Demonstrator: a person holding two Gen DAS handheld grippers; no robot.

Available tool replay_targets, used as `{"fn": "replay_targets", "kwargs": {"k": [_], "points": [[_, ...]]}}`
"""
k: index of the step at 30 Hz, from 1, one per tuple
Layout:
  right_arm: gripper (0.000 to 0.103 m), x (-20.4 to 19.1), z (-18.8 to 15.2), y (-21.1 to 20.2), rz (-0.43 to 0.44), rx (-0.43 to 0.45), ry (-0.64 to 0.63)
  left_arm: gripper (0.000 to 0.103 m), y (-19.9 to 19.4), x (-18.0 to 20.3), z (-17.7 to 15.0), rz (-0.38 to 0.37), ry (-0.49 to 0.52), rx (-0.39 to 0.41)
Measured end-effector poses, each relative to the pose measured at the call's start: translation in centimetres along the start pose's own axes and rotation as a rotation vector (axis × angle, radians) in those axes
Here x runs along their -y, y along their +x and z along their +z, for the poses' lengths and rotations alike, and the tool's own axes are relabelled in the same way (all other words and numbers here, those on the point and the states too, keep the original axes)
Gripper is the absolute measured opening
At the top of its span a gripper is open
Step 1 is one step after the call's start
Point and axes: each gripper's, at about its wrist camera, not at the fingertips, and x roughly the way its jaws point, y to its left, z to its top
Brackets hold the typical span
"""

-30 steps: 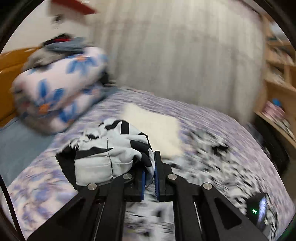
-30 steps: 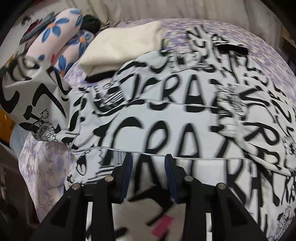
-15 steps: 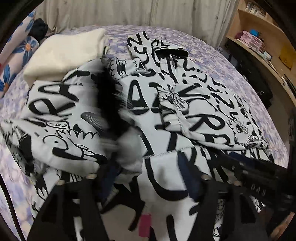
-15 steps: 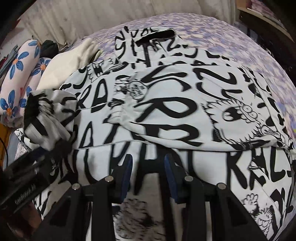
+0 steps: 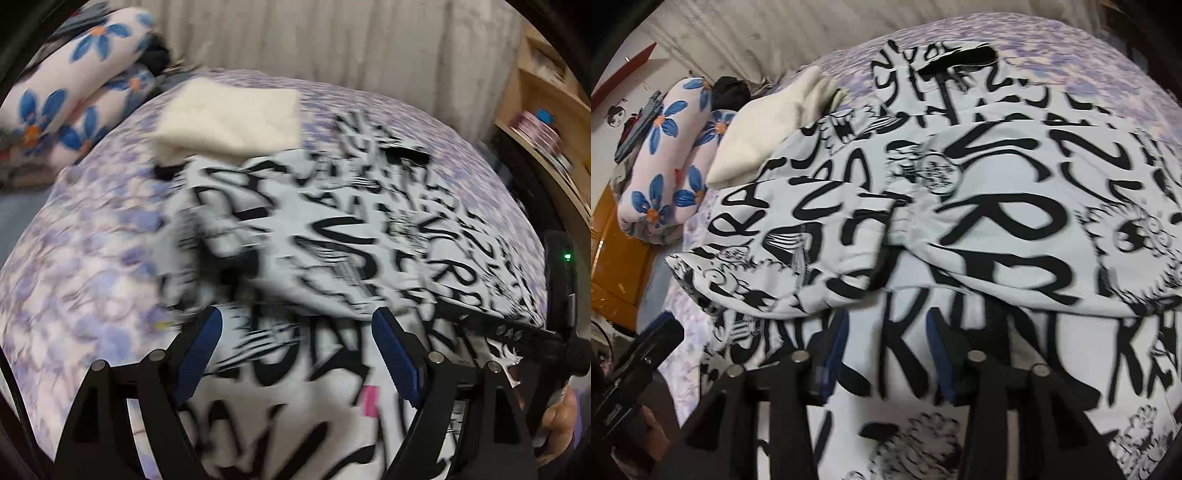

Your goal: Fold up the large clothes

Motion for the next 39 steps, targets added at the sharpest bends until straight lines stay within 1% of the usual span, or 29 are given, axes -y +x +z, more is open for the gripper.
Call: {"fn": "replay_targets", "kwargs": {"k": [3, 5, 8, 10, 11, 12, 13, 14, 16, 17, 18, 19, 20, 21, 22, 23, 24, 25, 26, 28, 29, 30, 31, 32, 34, 36, 37, 38, 39], "points": [[0.046, -0.1, 1.0, 1.6, 0.042, -0.035, 0.034, 0.082, 1.1, -2.9, -0.2, 0.055, -0.069, -0.024], [0.046, 0.2, 1.7, 2.9, 0.069, -0.058, 0.068, 0.082, 2.1, -4.4, -0.3, 0.074, -0.111, -0.047], [0.046, 0.3, 2.6, 5.3, 0.075, -0.095, 0.113, 0.082, 4.0, -6.4, -0.6, 0.085, -0.183, -0.097], [0.046, -0.3, 2.9, 6.1, 0.065, -0.103, 0.099, 0.082, 5.3, -7.3, -0.7, 0.089, -0.221, -0.123], [0.039, -1.4, 3.2, 6.4, 0.063, -0.106, 0.054, 0.082, 6.1, -7.9, -0.7, 0.098, -0.245, -0.141], [0.028, -2.4, 3.5, 6.4, 0.056, -0.107, 0.008, 0.082, 6.6, -8.2, -0.7, 0.097, -0.261, -0.146], [0.013, -3.6, 3.7, 6.0, 0.045, -0.1, -0.049, 0.082, 6.9, -8.4, -0.7, 0.094, -0.271, -0.147], [0.011, -4.7, 4.1, 5.0, 0.05, -0.067, -0.095, 0.082, 7.2, -8.7, -0.6, 0.09, -0.291, -0.144], [0.009, -5.9, 5.3, 1.8, 0.055, 0.041, -0.151, 0.082, 7.4, -8.9, -0.3, 0.091, -0.302, -0.131], [0.006, -6.3, 6.2, -0.9, 0.051, 0.135, -0.175, 0.082, 7.4, -8.9, -0.2, 0.096, -0.302, -0.118], [0.006, -6.3, 6.7, -2.8, 0.045, 0.197, -0.179, 0.082, 7.4, -8.8, -0.1, 0.099, -0.302, -0.109], [0.006, -6.1, 7.3, -5.2, 0.029, 0.277, -0.179, 0.082, 7.4, -8.8, 0.1, 0.097, -0.303, -0.1], [0.006, -5.7, 7.8, -7.2, 0.005, 0.34, -0.177, 0.082, 7.4, -8.7, 0.1, 0.094, -0.303, -0.097], [0.006, -5.2, 8.0, -8.3, -0.017, 0.376, -0.175, 0.082, 7.4, -8.6, 0.2, 0.091, -0.302, -0.095], [0.006, -4.4, 8.2, -9.8, -0.072, 0.425, -0.175, 0.082, 7.5, -8.4, 0.2, 0.085, -0.298, -0.096], [0.006, -3.6, 8.1, -10.5, -0.133, 0.452, -0.176, 0.082, 7.6, -8.2, 0.1, 0.079, -0.293, -0.101], [0.006, -2.9, 8.2, -10.6, -0.162, 0.454, -0.172, 0.082, 7.9, -8.0, -0.1, 0.062, -0.286, -0.113], [0.006, -1.5, 8.0, -10.3, -0.182, 0.434, -0.153, 0.082, 8.0, -7.8, -0.2, 0.052, -0.276, -0.122], [0.006, -0.4, 7.9, -9.7, -0.189, 0.406, -0.129, 0.082, 8.1, -7.4, -0.4, 0.059, -0.261, -0.128], [0.007, 2.5, 7.1, -7.0, -0.229, 0.306, -0.075, 0.082, 8.3, -6.6, -0.7, 0.083, -0.226, -0.139], [0.01, 4.0, 6.5, -5.1, -0.266, 0.236, -0.052, 0.082, 8.6, -6.2, -0.9, 0.091, -0.209, -0.159], [0.01, 5.5, 5.8, -3.2, -0.311, 0.149, -0.019, 0.082, 8.9, -6.0, -1.1, 0.091, -0.201, -0.183], [0.01, 6.8, 5.1, -1.9, -0.341, 0.086, 0.016, 0.082, 9.0, -5.9, -1.2, 0.085, -0.199, -0.199], [0.01, 8.3, 3.9, -1.0, -0.337, 0.035, 0.061, 0.082, 8.9, -5.8, -1.4, 0.072, -0.198, -0.213], [0.012, 9.5, 2.4, -1.8, -0.277, 0.054, 0.097, 0.082, 8.3, -5.7, -1.5, 0.057, -0.195, -0.217], [0.024, 10.1, 1.4, -3.1, -0.235, 0.074, 0.121, 0.082, 7.5, -5.6, -1.6, 0.042, -0.199, -0.211], [0.035, 10.4, 1.0, -3.5, -0.216, 0.079, 0.135, 0.082, 7.0, -5.5, -1.7, 0.03, -0.206, -0.21], [0.04, 10.7, 0.6, -4.0, -0.191, 0.085, 0.15, 0.082, 6.6, -5.5, -1.7, 0.018, -0.213, -0.209], [0.04, 10.5, 0.3, -4.1, -0.181, 0.083, 0.153, 0.082, 6.1, -5.5, -1.7, 0.005, -0.221, -0.207]]}}
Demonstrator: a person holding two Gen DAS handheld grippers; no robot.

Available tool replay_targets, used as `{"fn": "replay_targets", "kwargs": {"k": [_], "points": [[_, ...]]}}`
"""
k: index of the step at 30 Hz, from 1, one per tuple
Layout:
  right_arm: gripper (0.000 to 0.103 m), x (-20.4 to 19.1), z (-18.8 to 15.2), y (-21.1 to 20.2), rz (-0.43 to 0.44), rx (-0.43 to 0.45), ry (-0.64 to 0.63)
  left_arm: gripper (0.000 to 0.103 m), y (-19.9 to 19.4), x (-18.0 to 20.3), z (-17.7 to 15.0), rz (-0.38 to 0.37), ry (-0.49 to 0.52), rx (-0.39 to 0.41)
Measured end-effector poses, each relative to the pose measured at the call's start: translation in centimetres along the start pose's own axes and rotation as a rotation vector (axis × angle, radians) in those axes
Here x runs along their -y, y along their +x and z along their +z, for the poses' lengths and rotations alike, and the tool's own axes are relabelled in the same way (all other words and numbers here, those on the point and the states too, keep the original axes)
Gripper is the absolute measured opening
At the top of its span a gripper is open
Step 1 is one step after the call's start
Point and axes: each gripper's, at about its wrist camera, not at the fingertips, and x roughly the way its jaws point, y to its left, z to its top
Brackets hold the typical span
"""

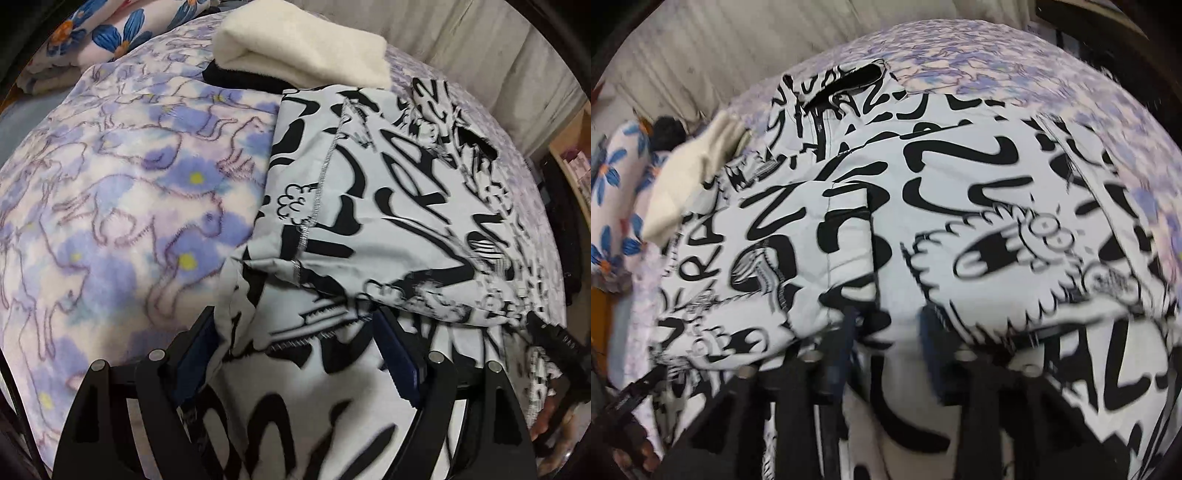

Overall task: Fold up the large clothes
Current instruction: 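Smooth the folded side panel flat with the left gripper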

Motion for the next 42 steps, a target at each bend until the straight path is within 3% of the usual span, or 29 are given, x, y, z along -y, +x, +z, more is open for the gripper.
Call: {"fn": "replay_targets", "kwargs": {"k": [7, 19, 27, 33, 42], "points": [[0.04, -1.2, -1.3, -2.7, 0.053, 0.03, -0.012, 0.082, -3.7, 1.2, -0.9, -0.042, -0.021, 0.05], [0.04, -4.4, -4.9, -8.4, 0.137, 0.074, -0.163, 0.082, -9.8, 6.2, -3.8, -0.05, 0.098, 0.154], [0.041, -3.6, -6.9, -7.9, 0.154, 0.02, -0.188, 0.082, -8.7, 5.1, -4.6, -0.032, 0.067, 0.15], [0.041, -2.7, -7.3, -5.4, 0.175, -0.055, -0.146, 0.082, -6.1, 3.7, -4.4, 0.036, 0.063, 0.147], [0.041, -2.7, -4.8, -1.3, 0.217, -0.126, -0.068, 0.082, -2.5, 0.9, 0.2, 0.062, -0.009, 0.143]]}}
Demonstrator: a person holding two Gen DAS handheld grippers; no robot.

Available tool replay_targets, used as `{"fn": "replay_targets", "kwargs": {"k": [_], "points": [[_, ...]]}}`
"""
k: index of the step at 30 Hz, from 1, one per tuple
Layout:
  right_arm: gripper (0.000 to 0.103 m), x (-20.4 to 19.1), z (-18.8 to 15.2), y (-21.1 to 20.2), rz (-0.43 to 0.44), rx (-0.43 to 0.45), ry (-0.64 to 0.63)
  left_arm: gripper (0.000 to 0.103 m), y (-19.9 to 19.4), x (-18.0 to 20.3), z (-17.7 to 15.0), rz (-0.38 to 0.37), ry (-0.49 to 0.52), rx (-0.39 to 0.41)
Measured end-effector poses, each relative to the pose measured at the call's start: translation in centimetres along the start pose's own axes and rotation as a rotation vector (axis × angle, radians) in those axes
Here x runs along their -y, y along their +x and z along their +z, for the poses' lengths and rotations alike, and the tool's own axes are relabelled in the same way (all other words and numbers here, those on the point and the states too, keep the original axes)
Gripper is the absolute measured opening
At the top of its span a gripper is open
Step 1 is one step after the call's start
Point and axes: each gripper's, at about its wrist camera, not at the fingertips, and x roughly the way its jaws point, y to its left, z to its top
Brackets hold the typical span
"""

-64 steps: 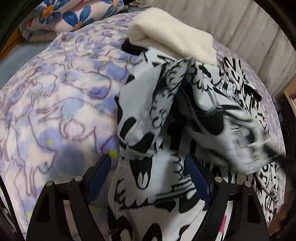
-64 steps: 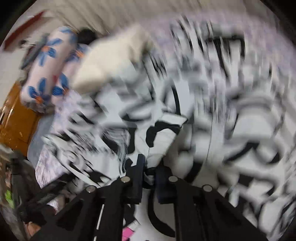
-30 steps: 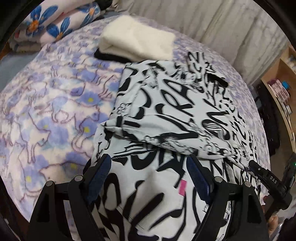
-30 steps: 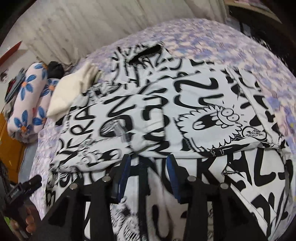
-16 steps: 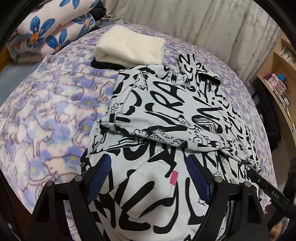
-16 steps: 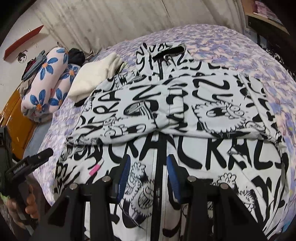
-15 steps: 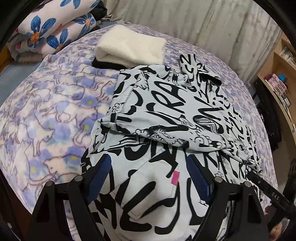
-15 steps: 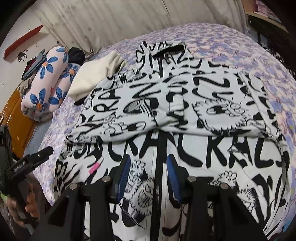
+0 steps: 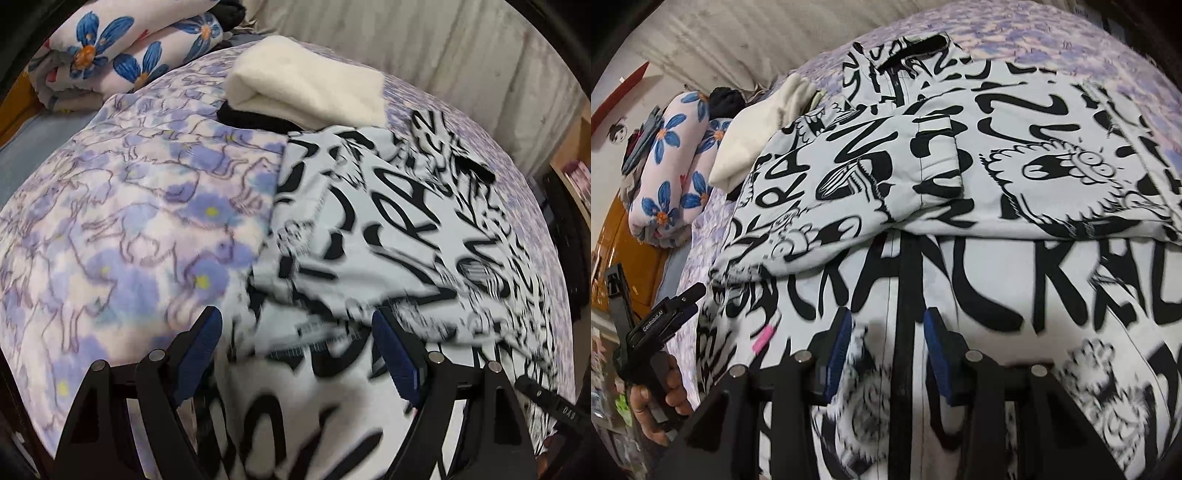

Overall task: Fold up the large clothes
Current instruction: 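Smooth the folded side panel flat with the left gripper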

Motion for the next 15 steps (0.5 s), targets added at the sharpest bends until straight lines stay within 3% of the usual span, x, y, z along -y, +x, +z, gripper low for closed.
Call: {"fn": "replay_targets", "kwargs": {"k": [7, 12, 13, 14, 15], "points": [[0.041, 0.1, 3.6, 4.5, 0.111, -0.055, 0.109, 0.082, 4.2, -0.7, 3.3, -0.006, -0.036, -0.028], [0.04, -1.5, 5.5, 6.1, 0.149, -0.024, 0.069, 0.082, 6.9, -0.5, 4.1, 0.001, -0.028, -0.057], [0.027, -2.0, 5.7, 5.9, 0.127, 0.0, 0.04, 0.082, 7.2, -0.4, 4.2, 0.002, -0.026, -0.058], [0.007, -2.4, 5.9, 5.6, 0.102, 0.027, 0.012, 0.082, 7.5, -0.4, 4.3, 0.003, -0.021, -0.057], [0.007, -2.7, 6.0, 5.0, 0.086, 0.062, -0.016, 0.082, 7.8, -0.4, 4.5, 0.007, -0.016, -0.052]]}}
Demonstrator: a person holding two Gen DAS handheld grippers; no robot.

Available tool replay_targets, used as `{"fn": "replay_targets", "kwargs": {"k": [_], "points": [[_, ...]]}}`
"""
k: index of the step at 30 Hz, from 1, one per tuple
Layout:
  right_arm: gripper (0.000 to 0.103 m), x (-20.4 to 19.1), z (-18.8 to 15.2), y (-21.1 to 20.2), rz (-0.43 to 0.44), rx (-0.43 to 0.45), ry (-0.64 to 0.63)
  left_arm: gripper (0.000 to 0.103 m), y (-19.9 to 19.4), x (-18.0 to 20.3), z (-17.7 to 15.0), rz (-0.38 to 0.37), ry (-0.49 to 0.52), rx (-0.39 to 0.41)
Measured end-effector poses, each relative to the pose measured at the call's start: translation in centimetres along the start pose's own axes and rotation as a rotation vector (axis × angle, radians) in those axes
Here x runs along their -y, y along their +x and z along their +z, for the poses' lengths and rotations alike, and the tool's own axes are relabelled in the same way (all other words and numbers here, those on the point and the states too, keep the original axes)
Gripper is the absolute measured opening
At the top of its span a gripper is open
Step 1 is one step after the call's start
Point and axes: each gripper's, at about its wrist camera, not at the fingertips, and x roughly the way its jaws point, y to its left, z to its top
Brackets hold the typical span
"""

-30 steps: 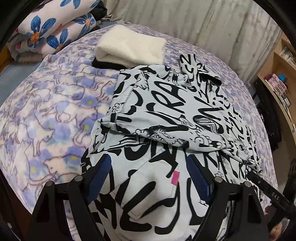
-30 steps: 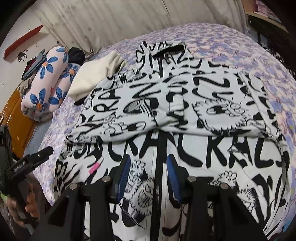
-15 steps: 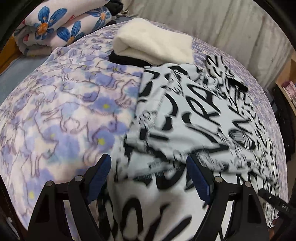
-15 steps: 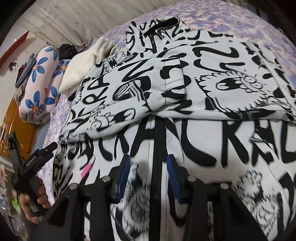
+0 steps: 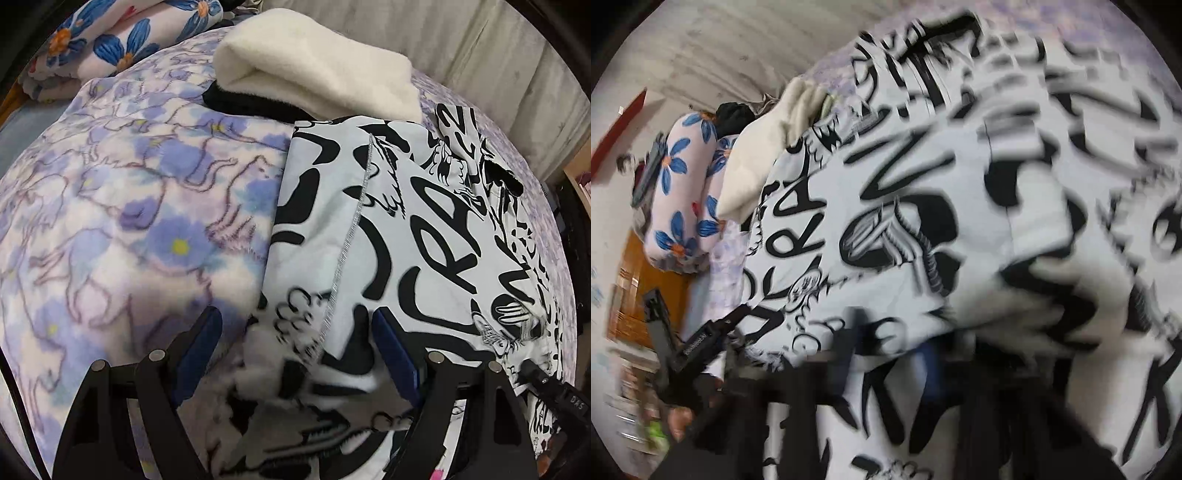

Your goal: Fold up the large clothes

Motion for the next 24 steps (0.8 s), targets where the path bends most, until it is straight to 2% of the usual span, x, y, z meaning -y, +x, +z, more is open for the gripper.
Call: {"fn": "replay_targets", "kwargs": {"k": [2, 4, 5, 8, 10, 13, 15, 19, 22, 24], "points": [[0.007, -0.3, 0.0, -0.6, -0.065, 0.042, -0.044, 0.082, 0.5, -0.3, 0.1, 0.011, -0.003, 0.005], [0.007, 0.3, -0.3, 0.8, -0.119, -0.009, -0.058, 0.088, 1.9, -0.9, 0.0, 0.007, -0.024, -0.026], [0.008, 0.8, -0.6, 1.6, -0.13, -0.045, -0.046, 0.088, 2.4, -1.1, 0.0, 0.005, -0.032, -0.041], [0.015, 1.2, -1.0, 0.8, -0.106, -0.066, -0.03, 0.088, 2.3, -0.8, 0.1, 0.016, -0.017, -0.036], [0.02, 1.0, -1.0, -0.3, -0.123, -0.07, -0.044, 0.088, 1.7, -0.4, 0.0, 0.046, 0.009, -0.03], [0.02, 0.5, -1.4, -2.6, -0.171, -0.019, -0.103, 0.088, -0.6, 0.9, -0.2, 0.096, 0.091, 0.032], [0.02, -0.2, -1.2, -3.6, -0.197, 0.006, -0.147, 0.088, -2.3, 1.9, -0.2, 0.1, 0.133, 0.072], [0.02, -2.6, -0.2, -4.0, -0.195, 0.053, -0.255, 0.088, -4.7, 4.0, 0.5, 0.023, 0.172, 0.107], [0.02, -4.7, 0.9, -2.4, -0.158, 0.064, -0.296, 0.088, -4.5, 6.2, 1.4, -0.054, 0.202, 0.09], [0.02, -5.8, 1.6, -0.8, -0.137, 0.059, -0.309, 0.088, -3.5, 8.2, 1.9, -0.058, 0.235, 0.086]]}}
